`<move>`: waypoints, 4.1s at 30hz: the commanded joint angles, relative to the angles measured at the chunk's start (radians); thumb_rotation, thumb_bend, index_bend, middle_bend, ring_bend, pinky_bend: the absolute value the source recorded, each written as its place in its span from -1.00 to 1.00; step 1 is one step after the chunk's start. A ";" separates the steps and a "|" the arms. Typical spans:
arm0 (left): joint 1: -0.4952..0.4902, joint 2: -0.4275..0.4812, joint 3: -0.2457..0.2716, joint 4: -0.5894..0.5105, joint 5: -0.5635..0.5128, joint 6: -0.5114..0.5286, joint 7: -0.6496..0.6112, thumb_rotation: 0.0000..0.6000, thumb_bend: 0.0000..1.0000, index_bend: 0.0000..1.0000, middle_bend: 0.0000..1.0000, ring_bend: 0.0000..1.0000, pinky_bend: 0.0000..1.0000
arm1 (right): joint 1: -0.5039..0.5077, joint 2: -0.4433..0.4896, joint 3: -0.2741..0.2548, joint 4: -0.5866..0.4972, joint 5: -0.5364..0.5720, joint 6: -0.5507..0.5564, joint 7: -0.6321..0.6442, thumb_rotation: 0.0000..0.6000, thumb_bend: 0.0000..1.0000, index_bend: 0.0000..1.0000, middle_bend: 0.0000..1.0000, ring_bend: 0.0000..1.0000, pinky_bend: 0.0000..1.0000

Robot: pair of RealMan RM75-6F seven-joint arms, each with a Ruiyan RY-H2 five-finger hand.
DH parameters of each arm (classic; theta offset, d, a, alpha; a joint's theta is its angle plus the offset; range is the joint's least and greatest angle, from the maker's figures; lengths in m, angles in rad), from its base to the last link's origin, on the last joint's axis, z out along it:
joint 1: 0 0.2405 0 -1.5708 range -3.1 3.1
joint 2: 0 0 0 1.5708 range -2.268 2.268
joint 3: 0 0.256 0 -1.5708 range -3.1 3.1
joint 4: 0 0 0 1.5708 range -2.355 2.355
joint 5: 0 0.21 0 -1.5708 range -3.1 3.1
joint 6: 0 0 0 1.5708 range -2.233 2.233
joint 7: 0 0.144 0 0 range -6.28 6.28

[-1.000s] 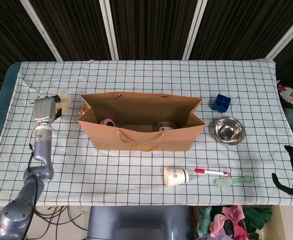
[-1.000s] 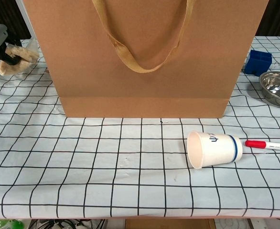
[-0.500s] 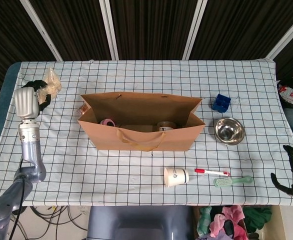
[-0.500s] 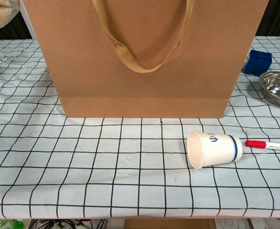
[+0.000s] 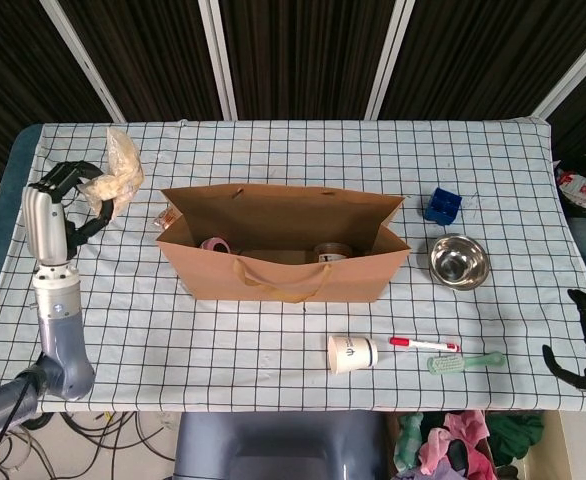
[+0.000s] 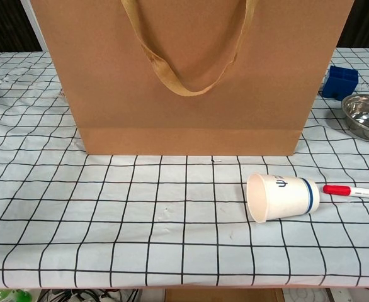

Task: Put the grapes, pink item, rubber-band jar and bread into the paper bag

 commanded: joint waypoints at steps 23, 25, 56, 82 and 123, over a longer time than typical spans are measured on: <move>-0.086 0.215 0.030 -0.582 0.120 -0.287 0.432 1.00 0.01 0.32 0.20 -0.15 0.24 | -0.002 0.000 0.003 0.002 0.003 0.004 0.004 1.00 -0.40 -0.79 -0.83 -0.62 -0.34; -0.096 0.201 0.019 -0.575 0.101 -0.295 0.445 1.00 0.01 0.32 0.20 -0.15 0.24 | -0.002 0.000 0.003 0.002 0.004 0.004 0.005 1.00 -0.40 -0.79 -0.83 -0.62 -0.34; -0.155 0.250 -0.039 -0.662 -0.203 -0.475 0.549 1.00 -0.86 -0.62 -0.83 -1.00 -0.71 | -0.002 0.000 0.003 0.005 0.005 0.002 0.007 1.00 -0.40 -0.79 -0.83 -0.62 -0.34; 0.227 0.403 0.201 -0.323 0.158 -0.119 0.258 1.00 -0.82 -0.62 -0.74 -1.00 -0.67 | -0.003 -0.004 0.002 0.003 0.003 0.007 -0.008 1.00 -0.40 -0.79 -0.83 -0.62 -0.34; -0.161 -0.085 0.097 0.352 -0.239 -0.842 0.326 1.00 -0.91 -0.73 -0.87 -1.00 -0.77 | -0.002 -0.005 0.003 0.007 0.008 0.001 -0.006 1.00 -0.39 -0.79 -0.83 -0.62 -0.34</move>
